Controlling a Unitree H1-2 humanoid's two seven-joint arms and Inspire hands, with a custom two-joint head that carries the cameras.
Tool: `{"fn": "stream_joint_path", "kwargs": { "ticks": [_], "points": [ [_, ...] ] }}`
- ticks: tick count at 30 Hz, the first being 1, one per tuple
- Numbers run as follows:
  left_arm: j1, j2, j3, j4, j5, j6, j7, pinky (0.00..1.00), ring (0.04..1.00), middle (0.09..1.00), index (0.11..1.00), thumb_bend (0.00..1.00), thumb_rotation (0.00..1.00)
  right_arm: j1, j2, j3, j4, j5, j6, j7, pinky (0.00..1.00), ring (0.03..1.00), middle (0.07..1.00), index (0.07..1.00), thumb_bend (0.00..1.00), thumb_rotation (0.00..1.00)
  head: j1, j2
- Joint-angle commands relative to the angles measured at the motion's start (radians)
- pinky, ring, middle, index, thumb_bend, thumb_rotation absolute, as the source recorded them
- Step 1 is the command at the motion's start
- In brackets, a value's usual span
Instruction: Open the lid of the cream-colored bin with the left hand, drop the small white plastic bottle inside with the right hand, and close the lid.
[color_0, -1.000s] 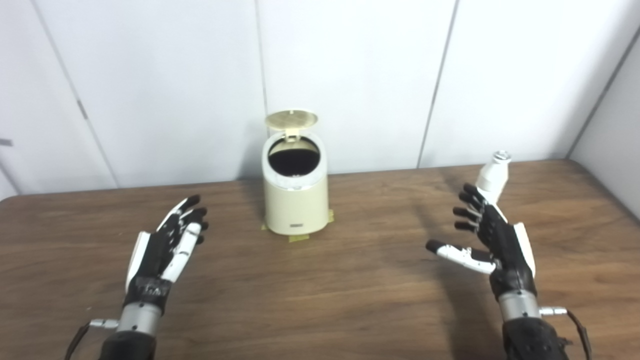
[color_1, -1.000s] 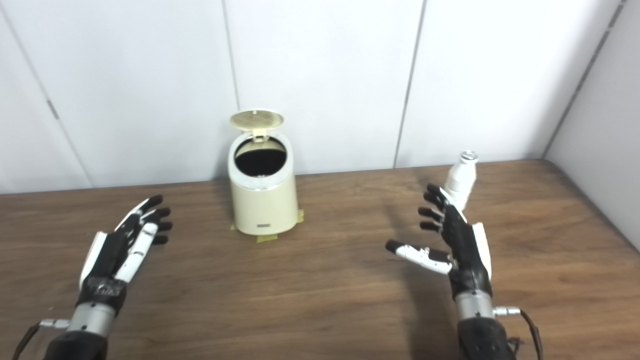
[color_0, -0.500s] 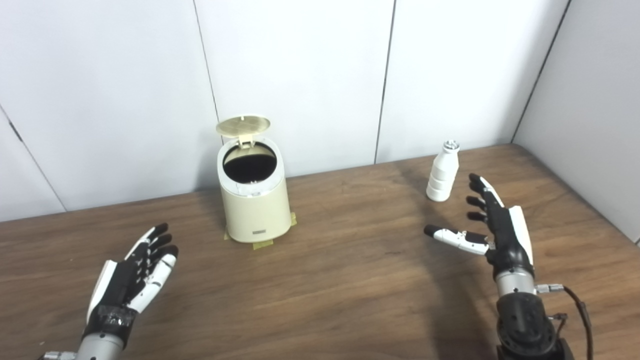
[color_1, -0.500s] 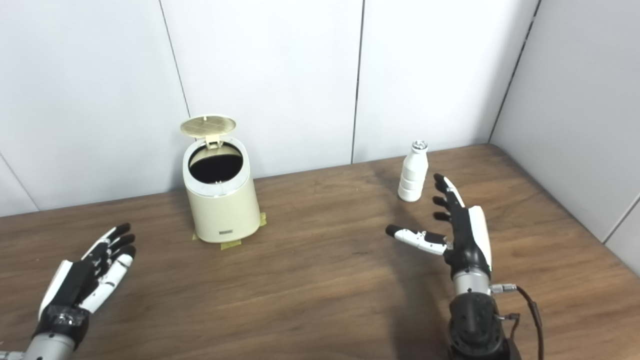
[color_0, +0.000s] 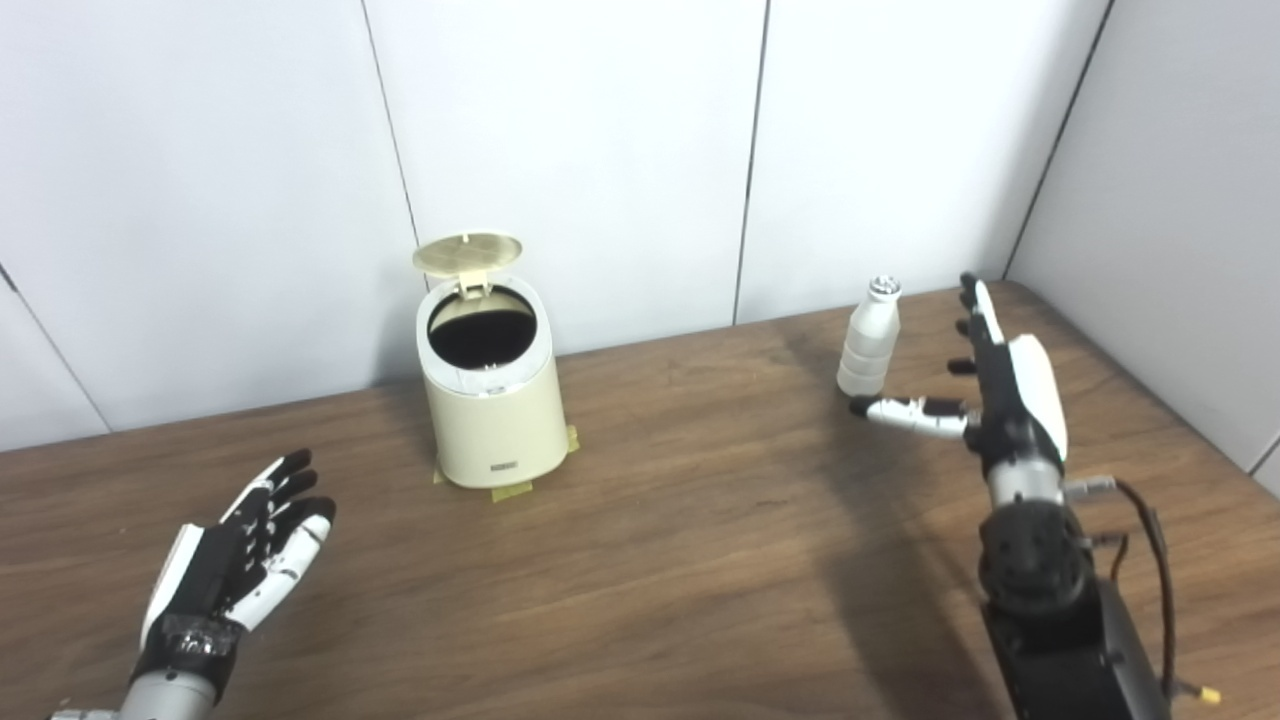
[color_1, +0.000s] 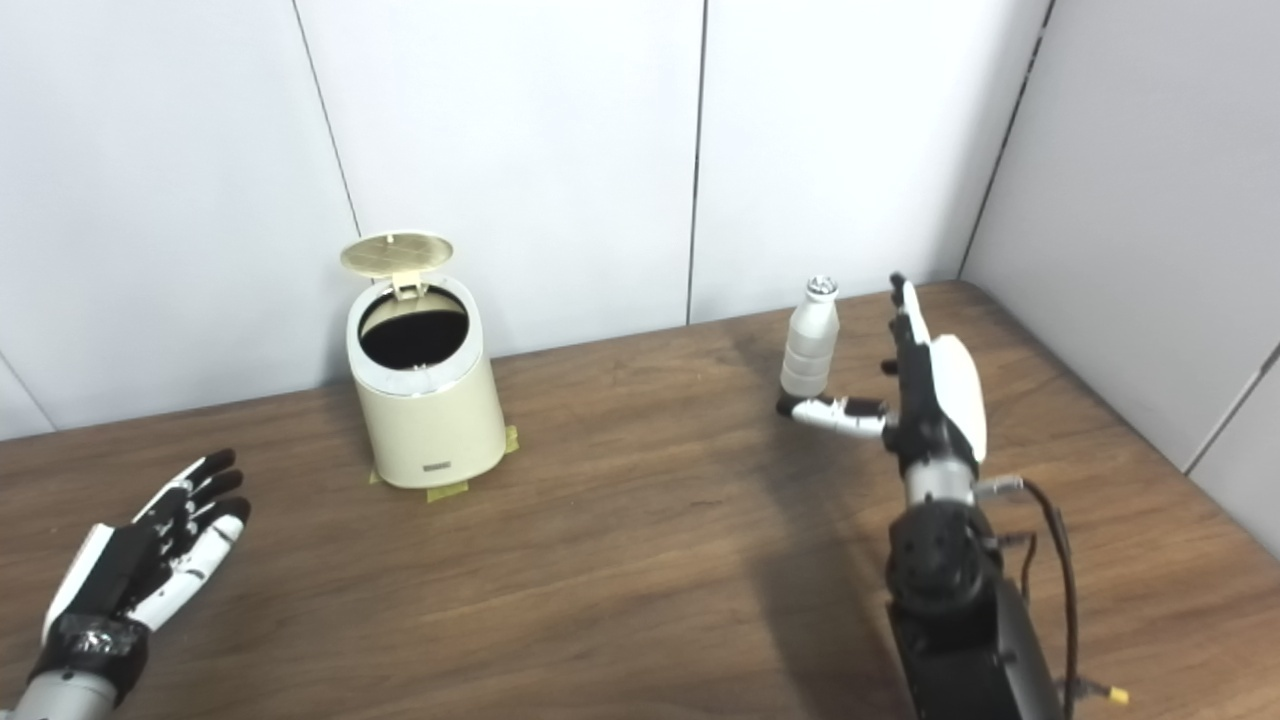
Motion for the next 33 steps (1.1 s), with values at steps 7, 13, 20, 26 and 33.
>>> {"fn": "stream_joint_path", "kwargs": {
  "ticks": [7, 13, 20, 26, 33],
  "points": [
    [-0.042, 0.026, 0.001, -0.056, -0.003, 0.006, -0.006, 0.88, 0.857, 0.880, 0.933, 0.36, 0.42, -0.106, -0.122, 0.031, 0.067, -0.034, -0.005, 0.025, 0.78, 0.925, 0.950, 0.966, 0.92, 0.15, 0.007, 0.002],
    [-0.049, 0.023, -0.006, -0.080, -0.004, 0.033, -0.009, 0.83, 0.835, 0.867, 0.926, 0.37, 0.41, -0.160, -0.180, 0.034, 0.154, -0.012, -0.023, 0.044, 0.63, 0.901, 0.930, 0.970, 0.92, 0.16, 0.019, 0.005],
    [-0.056, 0.022, -0.011, -0.105, 0.008, 0.069, -0.014, 0.84, 0.828, 0.854, 0.927, 0.37, 0.40, -0.235, -0.225, 0.067, 0.292, -0.007, -0.043, 0.039, 0.67, 0.875, 0.906, 0.939, 0.91, 0.16, 0.022, 0.004],
    [-0.059, 0.031, -0.020, -0.108, 0.013, 0.068, -0.022, 0.84, 0.830, 0.856, 0.923, 0.38, 0.42, -0.276, -0.221, 0.063, 0.364, 0.027, -0.082, 0.014, 0.62, 0.831, 0.893, 0.906, 0.90, 0.13, 0.036, 0.004],
    [-0.063, 0.036, -0.021, -0.105, 0.011, 0.059, -0.025, 0.81, 0.827, 0.861, 0.915, 0.37, 0.38, -0.322, -0.212, 0.077, 0.442, 0.043, -0.106, -0.009, 0.66, 0.814, 0.860, 0.885, 0.90, 0.11, 0.044, 0.004]
  ]
}}
